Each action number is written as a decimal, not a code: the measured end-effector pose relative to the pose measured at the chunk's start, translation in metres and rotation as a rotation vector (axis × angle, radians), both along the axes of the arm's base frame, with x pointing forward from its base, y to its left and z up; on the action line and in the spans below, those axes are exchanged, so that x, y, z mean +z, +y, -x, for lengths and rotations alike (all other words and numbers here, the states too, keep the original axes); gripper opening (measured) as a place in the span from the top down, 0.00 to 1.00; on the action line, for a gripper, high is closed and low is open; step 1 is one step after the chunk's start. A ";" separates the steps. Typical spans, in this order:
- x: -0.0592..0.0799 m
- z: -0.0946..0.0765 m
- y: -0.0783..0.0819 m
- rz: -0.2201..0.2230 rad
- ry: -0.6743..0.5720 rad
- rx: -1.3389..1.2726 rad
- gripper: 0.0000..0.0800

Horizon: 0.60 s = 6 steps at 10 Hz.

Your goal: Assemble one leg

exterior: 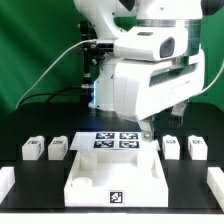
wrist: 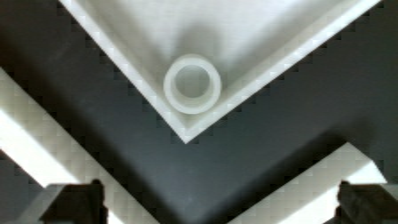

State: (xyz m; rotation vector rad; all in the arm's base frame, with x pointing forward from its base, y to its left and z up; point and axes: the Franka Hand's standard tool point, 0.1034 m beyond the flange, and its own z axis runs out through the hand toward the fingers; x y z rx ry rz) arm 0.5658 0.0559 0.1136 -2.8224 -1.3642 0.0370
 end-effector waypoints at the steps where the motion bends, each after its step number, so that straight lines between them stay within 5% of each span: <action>1: 0.000 0.000 0.000 0.000 0.000 0.000 0.19; 4: 0.000 0.001 0.000 0.001 0.003 0.013 0.19; 6: 0.001 0.016 -0.001 0.002 0.016 0.115 0.19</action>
Offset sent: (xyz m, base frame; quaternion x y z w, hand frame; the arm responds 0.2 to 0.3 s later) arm 0.0000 0.0000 0.0000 0.0000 0.0000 0.0000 1.0000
